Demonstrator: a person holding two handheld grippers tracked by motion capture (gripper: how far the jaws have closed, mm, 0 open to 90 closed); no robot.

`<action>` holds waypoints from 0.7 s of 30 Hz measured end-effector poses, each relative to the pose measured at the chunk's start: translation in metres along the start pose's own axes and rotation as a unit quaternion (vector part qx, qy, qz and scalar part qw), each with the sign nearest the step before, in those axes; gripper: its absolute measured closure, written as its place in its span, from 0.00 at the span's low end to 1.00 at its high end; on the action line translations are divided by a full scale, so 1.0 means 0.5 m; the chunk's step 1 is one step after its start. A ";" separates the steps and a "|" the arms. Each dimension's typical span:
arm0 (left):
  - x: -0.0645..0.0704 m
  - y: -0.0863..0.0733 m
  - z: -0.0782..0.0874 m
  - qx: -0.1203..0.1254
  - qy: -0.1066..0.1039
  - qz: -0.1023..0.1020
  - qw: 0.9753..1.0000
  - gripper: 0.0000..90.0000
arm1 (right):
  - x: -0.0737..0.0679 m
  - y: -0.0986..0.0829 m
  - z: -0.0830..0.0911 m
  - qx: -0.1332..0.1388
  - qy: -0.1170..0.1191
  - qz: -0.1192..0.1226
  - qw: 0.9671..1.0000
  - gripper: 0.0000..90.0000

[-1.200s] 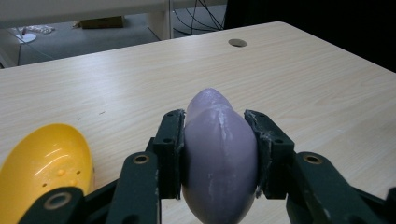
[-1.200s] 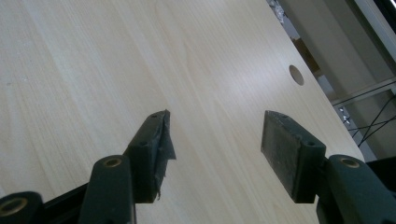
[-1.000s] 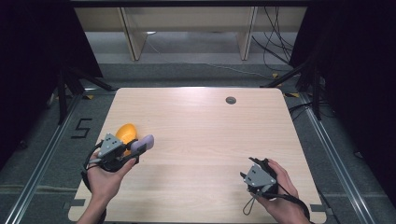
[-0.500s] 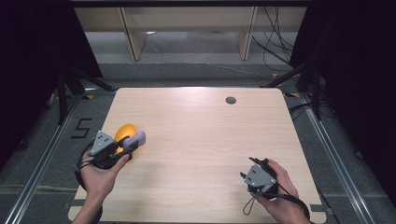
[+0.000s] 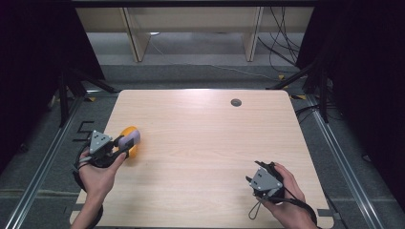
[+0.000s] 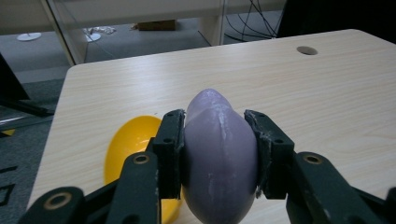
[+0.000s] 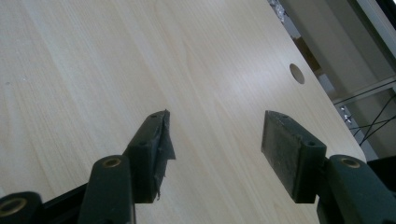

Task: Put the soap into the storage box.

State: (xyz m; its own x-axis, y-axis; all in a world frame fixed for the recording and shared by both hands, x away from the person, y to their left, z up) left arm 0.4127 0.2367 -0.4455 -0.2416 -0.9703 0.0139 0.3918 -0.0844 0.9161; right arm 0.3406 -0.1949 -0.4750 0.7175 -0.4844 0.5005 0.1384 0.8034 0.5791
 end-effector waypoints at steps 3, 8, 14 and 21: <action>-0.013 0.000 -0.010 -0.003 0.016 -0.002 1.000 0.65 | 0.000 0.000 -0.001 -0.001 0.000 0.000 1.000 0.48; -0.033 -0.005 -0.032 -0.012 0.039 0.005 0.999 0.65 | 0.001 -0.001 0.000 -0.001 0.000 0.000 1.000 0.48; -0.050 -0.009 -0.062 -0.022 0.059 0.005 0.998 0.65 | -0.002 -0.002 -0.001 -0.004 0.002 -0.009 1.000 0.48; -0.064 -0.015 -0.092 -0.034 0.081 0.006 0.996 0.65 | 0.000 -0.002 -0.003 -0.003 0.002 0.001 1.000 0.47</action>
State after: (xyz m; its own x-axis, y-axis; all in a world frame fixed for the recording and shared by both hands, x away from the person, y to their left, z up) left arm 0.4586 0.2581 -0.4714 -0.0913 -0.9948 -0.0447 0.4541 -0.0815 0.8872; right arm 0.3415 -0.1952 -0.4764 0.7212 -0.4813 0.4983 0.1408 0.8061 0.5748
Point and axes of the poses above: each handheld gripper's, and its own axes: z roughly backward along the jaws, y roughly out of its top, x roughly to its right, the point moved 6 cm from there along -z, roughly forward along the jaws, and after that the axes turned 4 degrees about y, right-handed, at the moved point
